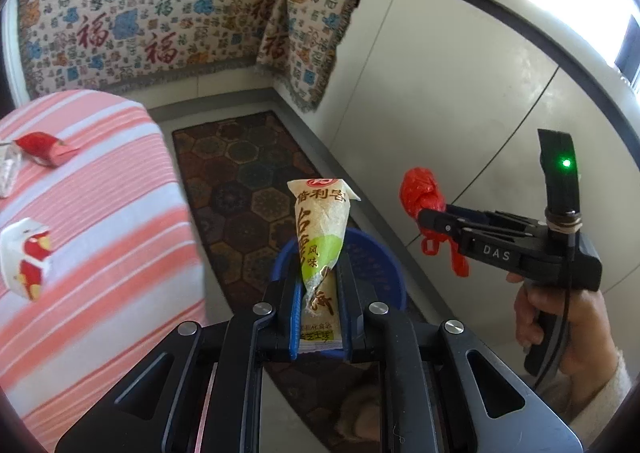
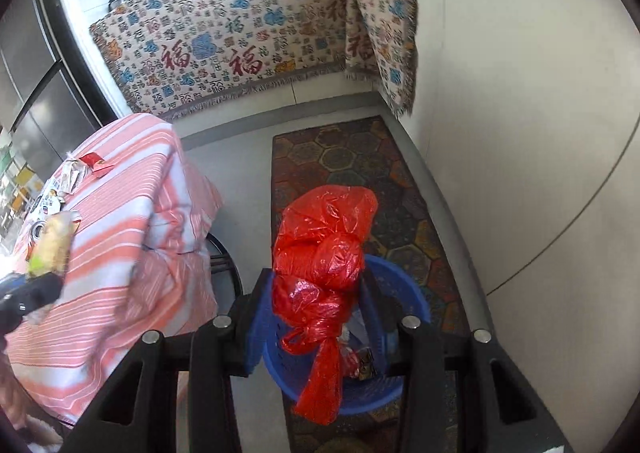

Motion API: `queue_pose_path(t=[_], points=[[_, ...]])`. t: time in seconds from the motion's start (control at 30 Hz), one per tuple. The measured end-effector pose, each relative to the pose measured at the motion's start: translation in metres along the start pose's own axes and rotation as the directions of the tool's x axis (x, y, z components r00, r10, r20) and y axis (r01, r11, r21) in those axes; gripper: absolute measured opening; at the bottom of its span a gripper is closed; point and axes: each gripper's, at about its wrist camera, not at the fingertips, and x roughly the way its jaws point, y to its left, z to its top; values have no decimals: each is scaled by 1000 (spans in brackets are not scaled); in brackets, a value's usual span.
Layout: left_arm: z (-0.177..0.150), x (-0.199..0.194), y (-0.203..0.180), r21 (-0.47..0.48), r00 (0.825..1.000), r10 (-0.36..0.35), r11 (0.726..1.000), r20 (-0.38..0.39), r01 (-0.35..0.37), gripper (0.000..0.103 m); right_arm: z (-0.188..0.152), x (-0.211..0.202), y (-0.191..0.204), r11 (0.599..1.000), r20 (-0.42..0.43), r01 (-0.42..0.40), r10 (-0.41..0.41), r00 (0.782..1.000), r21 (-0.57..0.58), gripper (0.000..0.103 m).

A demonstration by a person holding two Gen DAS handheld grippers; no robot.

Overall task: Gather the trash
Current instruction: 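Open both tools to drop the wrapper and red bag into the wastebasket, then move both tools back over the table toward the crushed can and paper cup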

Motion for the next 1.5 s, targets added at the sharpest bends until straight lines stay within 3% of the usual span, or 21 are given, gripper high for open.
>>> queue_pose_path(t=[0.3, 0.6, 0.63, 0.7, 0.73, 0.77, 0.9, 1.17, 1.5], points=[[2, 84, -19, 13, 996, -14, 1000, -88, 15, 14, -9, 14, -45, 998, -34, 3, -1, 999, 68, 42], [-8, 121, -30, 49, 991, -19, 998, -136, 26, 16, -9, 27, -62, 993, -53, -20, 26, 998, 113, 44], [-8, 125, -31, 58, 990, -16, 998, -140, 25, 20, -8, 27, -60, 993, -50, -21, 27, 998, 117, 45], [-10, 133, -35, 73, 988, -11, 997, -151, 22, 55, -6, 28, -60, 992, -39, -19, 24, 999, 126, 52], [-10, 135, -36, 74, 989, -4, 997, -146, 15, 60, -6, 28, -61, 991, -35, -18, 23, 999, 131, 62], [-10, 135, -35, 72, 991, -2, 997, -135, 12, 65, -6, 28, -62, 990, -28, -16, 20, 999, 137, 64], [-9, 127, -31, 49, 992, -5, 999, -127, 11, 67, -2, 19, -65, 986, 15, -18, 15, 1000, 164, 64], [-21, 64, -12, 44, 998, 28, 999, -64, -26, 76, 11, -6, -51, 991, 139, 72, -88, 986, 116, 64], [-44, -35, 23, 44, 995, 101, 994, 16, -102, 81, 22, -30, 16, 996, 285, 80, -66, 956, -38, 64]])
